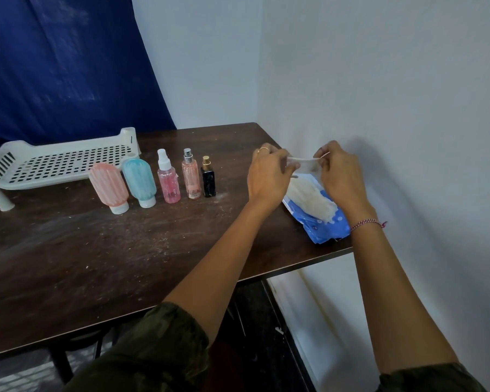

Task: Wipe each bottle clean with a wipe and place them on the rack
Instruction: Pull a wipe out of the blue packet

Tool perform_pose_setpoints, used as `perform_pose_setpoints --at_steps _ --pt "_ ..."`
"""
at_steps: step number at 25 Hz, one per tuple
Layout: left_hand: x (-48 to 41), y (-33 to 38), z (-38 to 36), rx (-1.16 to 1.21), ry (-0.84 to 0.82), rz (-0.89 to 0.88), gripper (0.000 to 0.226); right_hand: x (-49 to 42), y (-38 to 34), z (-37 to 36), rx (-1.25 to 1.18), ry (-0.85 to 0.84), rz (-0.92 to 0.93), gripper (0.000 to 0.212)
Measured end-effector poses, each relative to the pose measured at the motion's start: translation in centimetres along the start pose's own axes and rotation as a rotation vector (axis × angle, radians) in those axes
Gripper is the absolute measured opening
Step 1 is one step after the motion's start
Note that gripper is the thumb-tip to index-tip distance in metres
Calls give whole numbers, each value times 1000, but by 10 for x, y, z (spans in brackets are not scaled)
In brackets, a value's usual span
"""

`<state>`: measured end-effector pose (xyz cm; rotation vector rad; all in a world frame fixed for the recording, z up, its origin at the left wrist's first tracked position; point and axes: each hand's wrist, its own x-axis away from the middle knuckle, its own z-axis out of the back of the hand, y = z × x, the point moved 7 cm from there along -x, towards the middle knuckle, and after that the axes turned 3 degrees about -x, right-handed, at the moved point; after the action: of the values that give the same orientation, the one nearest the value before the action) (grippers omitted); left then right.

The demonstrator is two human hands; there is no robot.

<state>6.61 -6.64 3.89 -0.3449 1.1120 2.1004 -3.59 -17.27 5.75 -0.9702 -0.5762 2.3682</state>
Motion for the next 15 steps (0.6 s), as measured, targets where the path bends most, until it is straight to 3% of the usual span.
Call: perform_pose_setpoints --at_steps 6,9,13,15 --pt "12 -41 32 494 -100 285 12 6 -14 -17 -308 -71 -140 11" --pt "27 -67 51 494 -116 369 16 16 -28 -33 -488 -130 -178 11" --pt "47 -105 85 553 -55 490 14 37 -38 -76 -694 -345 -350 29" --pt "58 -124 103 597 -8 536 16 47 -48 -95 -741 -332 -427 31"
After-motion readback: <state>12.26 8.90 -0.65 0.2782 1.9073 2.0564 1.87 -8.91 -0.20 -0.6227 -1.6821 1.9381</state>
